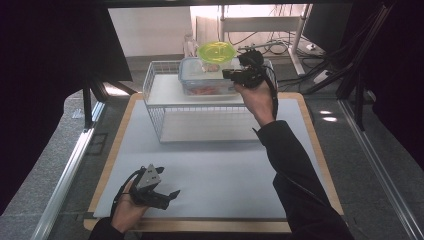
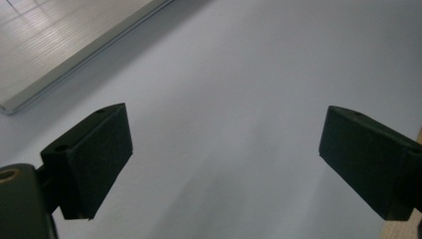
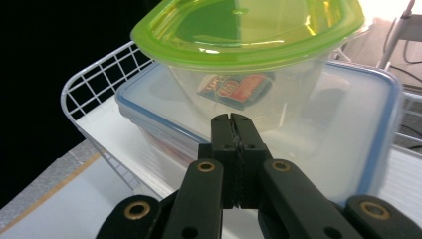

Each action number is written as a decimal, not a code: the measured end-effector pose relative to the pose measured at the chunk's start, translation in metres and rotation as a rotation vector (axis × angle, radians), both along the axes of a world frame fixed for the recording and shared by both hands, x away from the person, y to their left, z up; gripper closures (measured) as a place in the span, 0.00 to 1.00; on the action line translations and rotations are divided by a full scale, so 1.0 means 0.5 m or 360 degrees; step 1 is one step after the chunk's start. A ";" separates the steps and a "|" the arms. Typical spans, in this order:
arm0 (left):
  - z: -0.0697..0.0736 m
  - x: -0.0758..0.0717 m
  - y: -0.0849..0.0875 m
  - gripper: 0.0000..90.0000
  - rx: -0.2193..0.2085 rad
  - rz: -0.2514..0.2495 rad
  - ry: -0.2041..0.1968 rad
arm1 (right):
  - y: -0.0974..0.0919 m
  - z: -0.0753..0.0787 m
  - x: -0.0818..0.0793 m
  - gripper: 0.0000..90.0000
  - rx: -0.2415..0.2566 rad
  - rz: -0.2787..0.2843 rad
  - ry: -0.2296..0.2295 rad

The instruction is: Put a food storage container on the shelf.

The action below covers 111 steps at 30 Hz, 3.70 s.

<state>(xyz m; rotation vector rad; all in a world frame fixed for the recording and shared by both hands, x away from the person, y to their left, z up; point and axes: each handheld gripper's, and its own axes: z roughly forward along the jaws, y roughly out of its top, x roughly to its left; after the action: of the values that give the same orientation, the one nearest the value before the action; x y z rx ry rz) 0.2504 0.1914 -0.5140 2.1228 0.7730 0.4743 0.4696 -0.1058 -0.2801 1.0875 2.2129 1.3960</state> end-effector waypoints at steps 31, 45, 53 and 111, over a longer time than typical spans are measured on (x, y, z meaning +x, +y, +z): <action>0.000 0.002 0.003 0.07 -0.0028 0.0011 0.0030 | -0.042 -0.055 -0.087 0.33 -0.0023 0.0153 -0.0103; -0.002 0.002 0.002 0.06 -0.0036 0.0010 0.0027 | -0.101 -0.140 -0.190 0.13 -0.0108 0.0197 -0.0121; -0.003 0.002 0.001 0.06 -0.0029 0.0010 0.0022 | -0.143 -0.176 -0.220 0.08 -0.0103 0.0158 -0.0116; -0.006 0.001 -0.003 0.06 -0.0009 0.0011 0.0021 | -0.279 -0.325 -0.343 0.02 -0.0249 -0.0003 -0.0052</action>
<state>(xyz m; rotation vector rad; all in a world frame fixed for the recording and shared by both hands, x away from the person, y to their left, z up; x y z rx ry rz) 0.2507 0.1898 -0.5171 2.1208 0.7882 0.4619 0.2982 -0.2452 -0.4426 1.0054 2.2538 1.2075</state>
